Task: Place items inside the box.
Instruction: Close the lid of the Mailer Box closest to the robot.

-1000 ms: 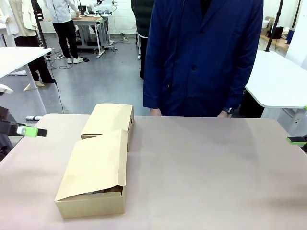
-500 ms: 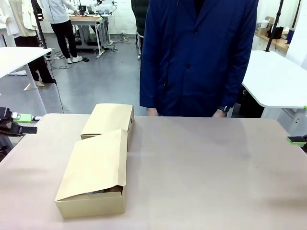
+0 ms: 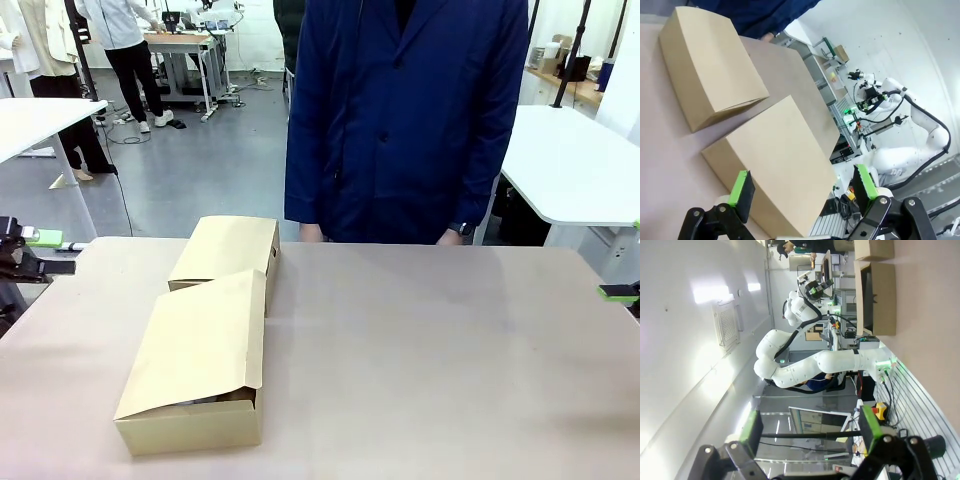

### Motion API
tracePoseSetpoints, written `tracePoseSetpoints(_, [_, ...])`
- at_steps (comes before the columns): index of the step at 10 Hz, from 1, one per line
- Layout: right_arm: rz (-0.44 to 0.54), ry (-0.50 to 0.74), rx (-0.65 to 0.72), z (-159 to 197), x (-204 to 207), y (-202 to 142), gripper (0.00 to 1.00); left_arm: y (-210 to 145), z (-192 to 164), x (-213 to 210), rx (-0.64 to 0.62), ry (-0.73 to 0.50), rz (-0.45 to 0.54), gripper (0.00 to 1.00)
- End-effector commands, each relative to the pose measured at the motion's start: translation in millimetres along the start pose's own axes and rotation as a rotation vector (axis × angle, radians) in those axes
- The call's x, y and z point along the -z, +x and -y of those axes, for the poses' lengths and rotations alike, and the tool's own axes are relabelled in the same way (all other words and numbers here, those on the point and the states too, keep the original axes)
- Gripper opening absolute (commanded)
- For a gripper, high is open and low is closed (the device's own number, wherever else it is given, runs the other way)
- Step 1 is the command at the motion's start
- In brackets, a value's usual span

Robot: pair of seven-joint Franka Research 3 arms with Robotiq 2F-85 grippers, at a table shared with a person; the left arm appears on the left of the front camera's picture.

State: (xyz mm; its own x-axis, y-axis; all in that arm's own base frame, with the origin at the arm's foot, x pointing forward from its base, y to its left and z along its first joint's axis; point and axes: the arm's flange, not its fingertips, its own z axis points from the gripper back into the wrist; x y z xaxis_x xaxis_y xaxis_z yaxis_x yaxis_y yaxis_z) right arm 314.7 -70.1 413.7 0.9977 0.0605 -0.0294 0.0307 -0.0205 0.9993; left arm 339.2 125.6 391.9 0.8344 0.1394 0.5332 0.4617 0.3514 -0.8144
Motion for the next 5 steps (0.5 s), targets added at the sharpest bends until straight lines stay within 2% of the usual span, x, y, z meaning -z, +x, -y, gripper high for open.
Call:
tracePoseSetpoints(1, [-0.003, 0.006, -0.005, -4.4, -0.3, 0.4, 1.00, -4.2, 4.5, 1.9, 0.007, 0.006, -0.015, 1.00])
tracePoseSetpoints(5, [-0.003, 0.006, -0.005, -4.4, -0.3, 0.4, 1.00, -4.2, 4.5, 1.9, 0.007, 0.006, -0.015, 1.00])
